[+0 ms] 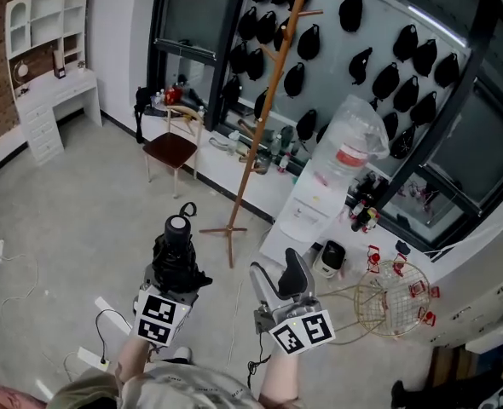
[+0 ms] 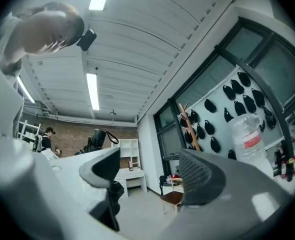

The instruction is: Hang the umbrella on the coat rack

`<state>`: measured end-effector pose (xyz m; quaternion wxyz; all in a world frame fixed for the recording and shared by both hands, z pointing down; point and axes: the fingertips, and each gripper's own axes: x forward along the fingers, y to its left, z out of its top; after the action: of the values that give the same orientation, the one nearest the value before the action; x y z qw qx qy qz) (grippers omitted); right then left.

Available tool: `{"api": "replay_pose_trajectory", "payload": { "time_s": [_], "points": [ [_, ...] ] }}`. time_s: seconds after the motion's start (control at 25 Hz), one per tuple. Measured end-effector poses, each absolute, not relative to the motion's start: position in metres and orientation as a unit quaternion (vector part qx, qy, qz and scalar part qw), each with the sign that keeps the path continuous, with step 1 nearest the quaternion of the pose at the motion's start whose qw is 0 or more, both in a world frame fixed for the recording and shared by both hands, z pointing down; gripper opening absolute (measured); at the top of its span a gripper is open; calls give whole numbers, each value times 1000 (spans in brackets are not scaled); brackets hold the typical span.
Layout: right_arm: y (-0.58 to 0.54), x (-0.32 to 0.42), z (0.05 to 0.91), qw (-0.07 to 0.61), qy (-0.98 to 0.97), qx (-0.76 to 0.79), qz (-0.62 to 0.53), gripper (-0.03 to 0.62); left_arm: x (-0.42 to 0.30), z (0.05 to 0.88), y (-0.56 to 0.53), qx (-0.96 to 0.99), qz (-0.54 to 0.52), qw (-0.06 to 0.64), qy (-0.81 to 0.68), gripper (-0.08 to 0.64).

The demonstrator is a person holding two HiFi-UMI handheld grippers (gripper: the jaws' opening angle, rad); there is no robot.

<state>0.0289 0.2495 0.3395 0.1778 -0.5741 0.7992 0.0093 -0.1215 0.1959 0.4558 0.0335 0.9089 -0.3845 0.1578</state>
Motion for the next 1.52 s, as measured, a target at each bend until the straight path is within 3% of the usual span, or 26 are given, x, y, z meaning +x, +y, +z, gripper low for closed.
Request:
{"api": "replay_pose_trajectory", "payload": {
  "time_s": [0.36,0.44,0.56,0.92,0.96,1.24,1.44,1.48,1.52],
  "points": [
    [190,-6,320,203,817,-539,-1,362,-111,433,123,934,147,10,-325,295],
    [178,-14,316,204,828,-522,-6,414,-105,428,114,939,144,10,-311,295],
    [161,-24,312,199,842,-502,-9,414,-95,430,103,947,144,11,-286,295],
    [113,-41,317,162,906,-389,-30,417,-40,438,80,964,149,8,-219,295],
    [107,-40,318,157,913,-376,-32,457,-31,441,76,965,152,4,-213,295],
    [60,-6,334,113,938,-326,-28,458,40,459,48,969,166,-10,-184,296],
    [26,24,345,76,948,-307,-24,436,82,468,20,968,170,0,-184,296],
    [18,33,347,71,948,-309,-24,415,91,470,14,968,170,1,-184,296],
    [11,42,349,69,947,-313,-26,349,100,472,8,968,170,1,-185,296]
  ]
}}
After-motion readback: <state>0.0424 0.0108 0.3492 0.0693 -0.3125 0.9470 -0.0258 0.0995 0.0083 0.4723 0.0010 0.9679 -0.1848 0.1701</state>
